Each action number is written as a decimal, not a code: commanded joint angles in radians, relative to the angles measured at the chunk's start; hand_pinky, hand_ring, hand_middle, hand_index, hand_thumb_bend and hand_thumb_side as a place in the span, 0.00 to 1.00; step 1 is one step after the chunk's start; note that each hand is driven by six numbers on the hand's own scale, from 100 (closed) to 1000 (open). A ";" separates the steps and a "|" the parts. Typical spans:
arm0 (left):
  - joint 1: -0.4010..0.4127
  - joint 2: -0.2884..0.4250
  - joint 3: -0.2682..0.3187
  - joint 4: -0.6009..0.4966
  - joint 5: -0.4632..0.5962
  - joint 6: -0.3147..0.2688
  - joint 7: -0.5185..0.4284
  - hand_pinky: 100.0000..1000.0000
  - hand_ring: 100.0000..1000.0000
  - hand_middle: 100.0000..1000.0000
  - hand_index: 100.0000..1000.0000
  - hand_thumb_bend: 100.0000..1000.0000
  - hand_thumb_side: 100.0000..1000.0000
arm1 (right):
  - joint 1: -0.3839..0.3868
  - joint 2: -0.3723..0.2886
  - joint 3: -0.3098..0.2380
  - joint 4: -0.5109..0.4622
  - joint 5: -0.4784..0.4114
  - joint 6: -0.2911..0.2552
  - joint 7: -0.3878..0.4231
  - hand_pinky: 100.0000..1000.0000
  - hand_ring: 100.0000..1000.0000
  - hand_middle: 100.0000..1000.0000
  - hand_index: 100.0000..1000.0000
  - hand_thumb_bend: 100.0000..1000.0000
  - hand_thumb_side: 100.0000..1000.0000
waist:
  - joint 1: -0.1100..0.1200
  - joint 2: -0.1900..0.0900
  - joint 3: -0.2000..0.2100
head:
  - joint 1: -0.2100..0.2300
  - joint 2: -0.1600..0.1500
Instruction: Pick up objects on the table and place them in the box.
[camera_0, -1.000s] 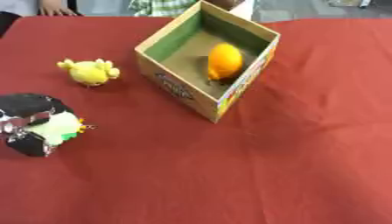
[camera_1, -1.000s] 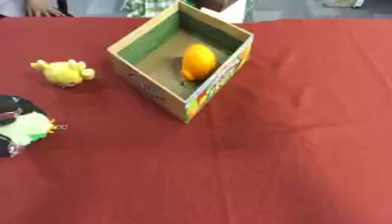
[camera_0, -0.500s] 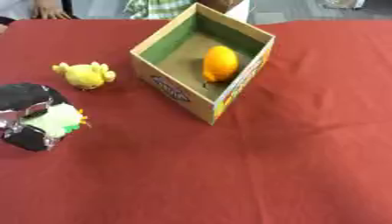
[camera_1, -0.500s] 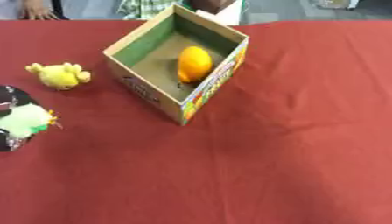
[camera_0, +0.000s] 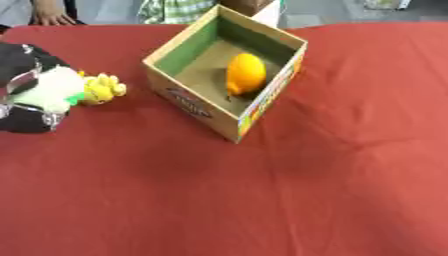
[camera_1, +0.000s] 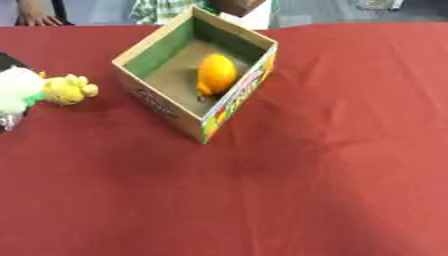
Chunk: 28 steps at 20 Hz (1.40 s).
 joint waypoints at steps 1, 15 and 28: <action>-0.052 0.012 0.011 -0.016 0.009 -0.009 0.016 0.27 0.46 0.53 0.56 0.00 0.24 | -0.006 -0.018 -0.012 -0.016 -0.004 0.003 -0.001 0.88 0.81 0.63 0.90 0.23 0.78 | 0.002 -0.024 -0.003 | -0.007 -0.006; -0.403 -0.160 -0.110 0.107 0.073 -0.087 0.078 0.28 0.46 0.47 0.50 0.00 0.30 | -0.029 -0.016 0.004 -0.016 -0.013 0.010 0.018 0.88 0.81 0.63 0.90 0.22 0.78 | 0.016 -0.024 -0.026 | 0.019 -0.017; -0.636 -0.396 -0.208 0.516 0.022 -0.244 0.272 0.30 0.48 0.47 0.45 0.00 0.28 | -0.067 0.005 0.021 -0.016 -0.021 0.014 0.044 0.88 0.81 0.63 0.90 0.23 0.78 | 0.010 -0.005 -0.063 | 0.045 -0.026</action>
